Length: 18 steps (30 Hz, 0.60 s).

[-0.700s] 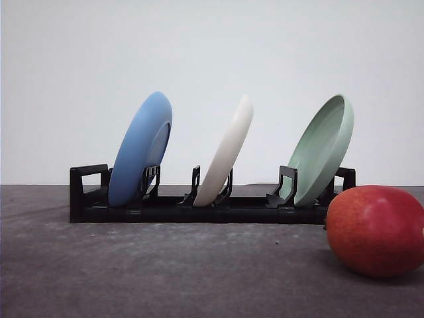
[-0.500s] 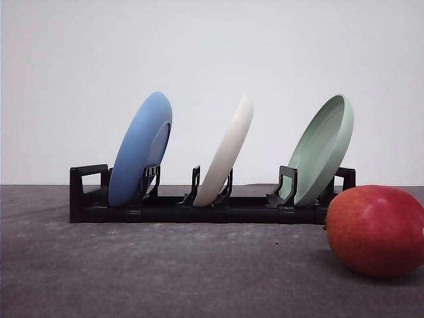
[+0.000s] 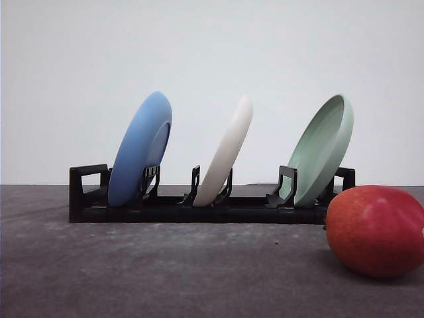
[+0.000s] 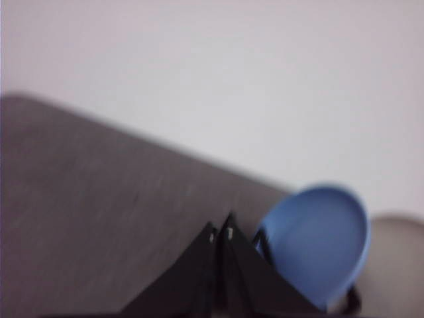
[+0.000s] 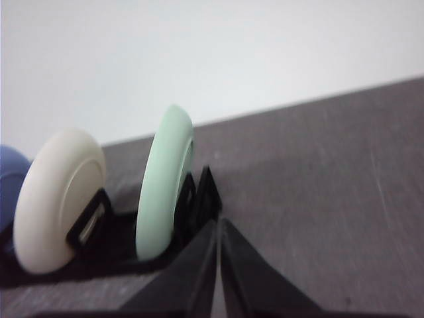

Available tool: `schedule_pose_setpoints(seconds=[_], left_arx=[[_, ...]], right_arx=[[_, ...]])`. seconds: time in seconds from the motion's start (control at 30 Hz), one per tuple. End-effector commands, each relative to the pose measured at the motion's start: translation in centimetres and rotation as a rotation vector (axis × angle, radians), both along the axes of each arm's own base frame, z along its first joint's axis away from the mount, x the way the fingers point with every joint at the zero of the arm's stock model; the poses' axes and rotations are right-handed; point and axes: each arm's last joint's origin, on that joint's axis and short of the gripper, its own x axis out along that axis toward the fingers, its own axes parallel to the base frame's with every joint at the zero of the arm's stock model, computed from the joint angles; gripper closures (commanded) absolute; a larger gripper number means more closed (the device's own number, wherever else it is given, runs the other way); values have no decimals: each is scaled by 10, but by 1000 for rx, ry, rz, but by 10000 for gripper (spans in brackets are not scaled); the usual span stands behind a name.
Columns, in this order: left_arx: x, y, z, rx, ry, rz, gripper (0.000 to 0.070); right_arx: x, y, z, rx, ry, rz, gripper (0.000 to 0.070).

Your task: Place pomegranate in white plate

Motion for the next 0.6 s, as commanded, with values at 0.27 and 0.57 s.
schedule_pose_setpoints(seconds=[0.27,0.57], left_arx=[[3,-3,46,140,386,-152,697],[28,-14,46,227,478,-289,697]], right_arx=[[1,2,48,-85,163,92,697],[24,9,44,-132,259,236,697]])
